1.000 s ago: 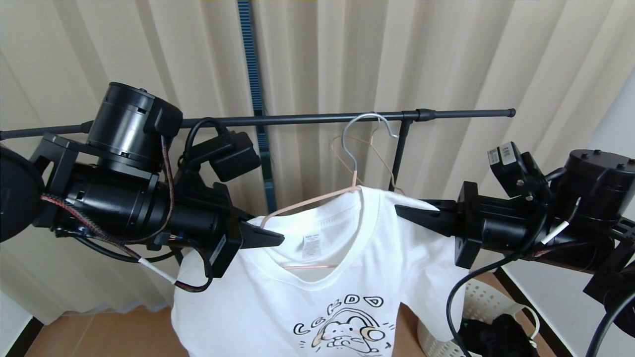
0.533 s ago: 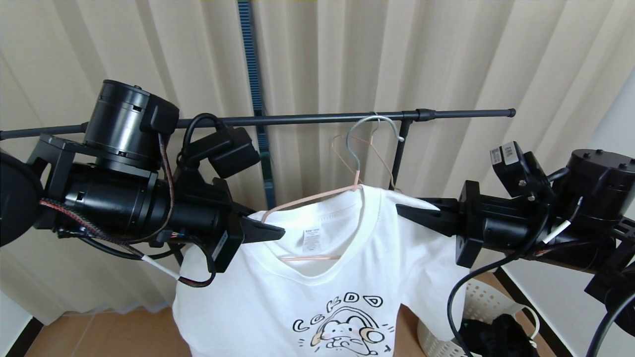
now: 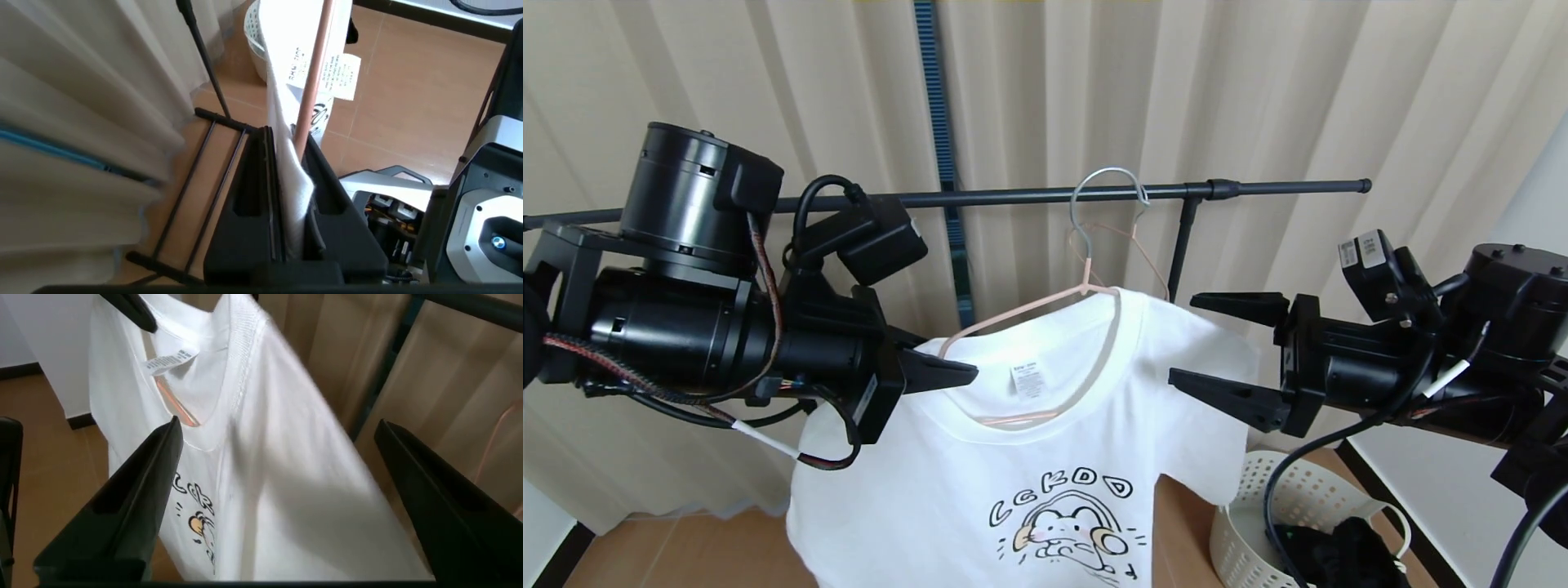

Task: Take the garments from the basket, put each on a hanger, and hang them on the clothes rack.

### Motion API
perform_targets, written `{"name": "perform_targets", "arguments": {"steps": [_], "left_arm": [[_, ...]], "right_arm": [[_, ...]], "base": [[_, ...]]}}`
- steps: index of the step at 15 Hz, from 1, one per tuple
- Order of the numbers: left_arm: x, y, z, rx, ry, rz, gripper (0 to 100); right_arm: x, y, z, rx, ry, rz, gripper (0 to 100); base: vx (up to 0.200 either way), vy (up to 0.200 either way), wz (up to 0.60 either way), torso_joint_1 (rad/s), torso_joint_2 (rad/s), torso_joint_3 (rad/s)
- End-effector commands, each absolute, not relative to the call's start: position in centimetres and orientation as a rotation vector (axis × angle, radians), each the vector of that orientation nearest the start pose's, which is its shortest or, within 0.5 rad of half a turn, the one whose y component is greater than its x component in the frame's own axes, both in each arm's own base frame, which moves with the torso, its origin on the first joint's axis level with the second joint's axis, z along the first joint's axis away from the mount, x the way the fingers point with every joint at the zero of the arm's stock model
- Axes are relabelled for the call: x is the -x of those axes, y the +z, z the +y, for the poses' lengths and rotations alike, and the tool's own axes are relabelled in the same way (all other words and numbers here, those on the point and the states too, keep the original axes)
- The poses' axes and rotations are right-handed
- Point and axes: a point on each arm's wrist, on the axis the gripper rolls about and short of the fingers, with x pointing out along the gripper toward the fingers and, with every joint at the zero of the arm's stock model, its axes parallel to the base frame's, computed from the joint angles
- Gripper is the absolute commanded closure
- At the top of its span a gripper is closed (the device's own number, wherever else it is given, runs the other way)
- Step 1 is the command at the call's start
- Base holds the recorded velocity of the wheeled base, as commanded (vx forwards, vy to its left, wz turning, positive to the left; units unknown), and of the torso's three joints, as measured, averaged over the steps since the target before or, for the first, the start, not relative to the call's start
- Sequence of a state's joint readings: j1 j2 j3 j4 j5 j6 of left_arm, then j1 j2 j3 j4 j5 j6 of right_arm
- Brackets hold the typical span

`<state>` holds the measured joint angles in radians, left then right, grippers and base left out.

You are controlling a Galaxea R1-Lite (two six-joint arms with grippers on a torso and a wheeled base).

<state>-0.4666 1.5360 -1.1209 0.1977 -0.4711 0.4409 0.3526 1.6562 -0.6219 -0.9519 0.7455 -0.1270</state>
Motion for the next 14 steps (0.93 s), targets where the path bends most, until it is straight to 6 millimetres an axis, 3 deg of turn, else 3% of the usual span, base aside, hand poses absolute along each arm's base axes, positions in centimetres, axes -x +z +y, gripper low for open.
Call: {"name": "perform_targets", "arguments": {"steps": [1, 5, 14], "left_arm": [[-22.1, 24.5, -12.1, -0.392, -1.020, 0.400, 100], [-21.2, 24.2, -11.2, -0.394, -0.994, 0.361, 100], [-20.1, 24.0, -10.6, -0.403, -0.957, 0.315, 100]], "right_arm": [[-25.6, 18.1, 10.6, 0.098, 1.086, 0.008, 0], [-26.4, 18.2, 9.8, 0.099, 1.052, 0.005, 0], [-28.9, 14.5, 9.6, 0.181, 1.034, 0.071, 0]], "base": [[0.000, 0.000, 0.00, 0.000, 0.00, 0.000], [0.000, 0.000, 0.00, 0.000, 0.00, 0.000], [0.000, 0.000, 0.00, 0.000, 0.00, 0.000]]}}
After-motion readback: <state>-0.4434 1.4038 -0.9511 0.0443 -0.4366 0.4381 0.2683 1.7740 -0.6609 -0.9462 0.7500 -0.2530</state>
